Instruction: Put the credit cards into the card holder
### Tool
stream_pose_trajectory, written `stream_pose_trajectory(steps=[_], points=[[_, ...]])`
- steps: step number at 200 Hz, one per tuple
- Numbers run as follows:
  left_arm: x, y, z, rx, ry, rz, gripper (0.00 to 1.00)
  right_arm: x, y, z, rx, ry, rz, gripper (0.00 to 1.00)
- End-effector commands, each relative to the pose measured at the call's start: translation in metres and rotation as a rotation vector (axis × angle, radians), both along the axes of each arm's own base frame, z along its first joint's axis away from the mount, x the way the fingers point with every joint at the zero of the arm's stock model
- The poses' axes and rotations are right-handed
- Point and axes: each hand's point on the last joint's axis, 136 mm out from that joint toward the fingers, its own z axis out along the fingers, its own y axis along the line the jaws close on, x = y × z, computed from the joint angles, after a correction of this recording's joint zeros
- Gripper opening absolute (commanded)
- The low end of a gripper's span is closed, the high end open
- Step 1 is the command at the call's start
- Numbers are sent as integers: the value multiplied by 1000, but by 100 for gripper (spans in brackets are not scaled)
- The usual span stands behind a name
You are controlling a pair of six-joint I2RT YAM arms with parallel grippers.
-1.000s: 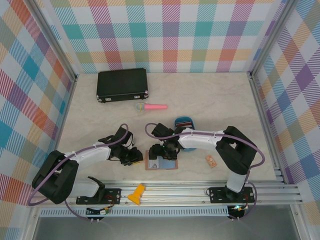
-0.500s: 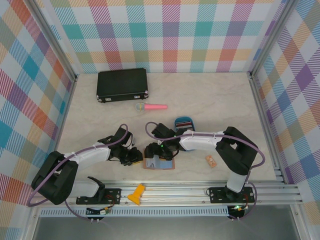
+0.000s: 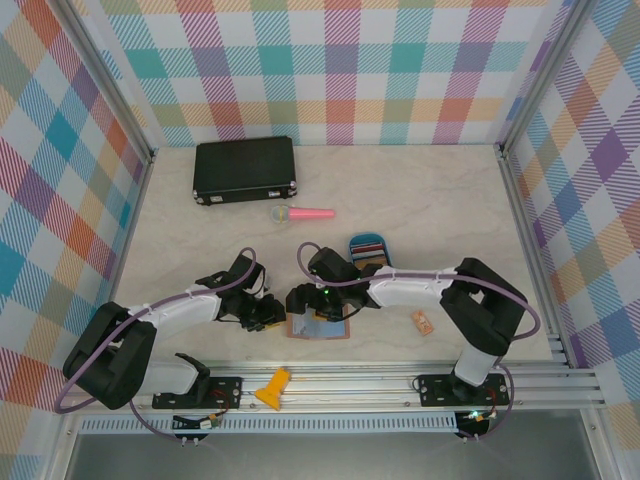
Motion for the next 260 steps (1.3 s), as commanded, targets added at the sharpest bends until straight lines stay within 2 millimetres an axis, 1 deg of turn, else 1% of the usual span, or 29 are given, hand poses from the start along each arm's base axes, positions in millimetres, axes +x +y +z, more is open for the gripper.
stream_pose_trajectory(steps=[1,30,52,63,70,83,89,105,115,123,132,160,202,228,260], points=[[-25,26,-25,125,116,29,24,-3,11,24,102,-28,18,75],[-25,27,-25,130,117,31,24,-6,16,34,168,-42,36,75],[-25,27,-25,132,116,31,24,-8,25,42,233,-47,64,75],[-26,28,-25,135,119,32,24,-8,26,42,240,-45,70,75],[-26,28,-25,136,118,33,25,-6,23,41,221,-54,61,74],[-27,29,-25,140,119,33,24,-2,8,39,127,-97,35,73],[-26,29,-25,139,117,35,25,1,-2,42,76,-127,21,73],[-27,30,-25,139,117,37,25,6,-44,35,-151,-160,-34,73],[-27,29,-25,137,115,37,25,6,-69,29,-279,-161,-69,75],[-26,29,-25,138,116,37,25,4,-82,24,-341,-148,-80,76],[-26,29,-25,137,115,38,25,2,-89,19,-380,-135,-83,77],[-26,28,-25,134,117,34,25,-3,-81,4,-389,-78,-47,81],[-26,27,-24,128,116,31,24,-4,-63,-12,-377,-35,7,81],[-26,27,-24,127,114,31,24,-3,-59,-16,-370,-29,13,81],[-26,27,-24,126,115,30,25,-2,-57,-13,-366,-34,16,81]])
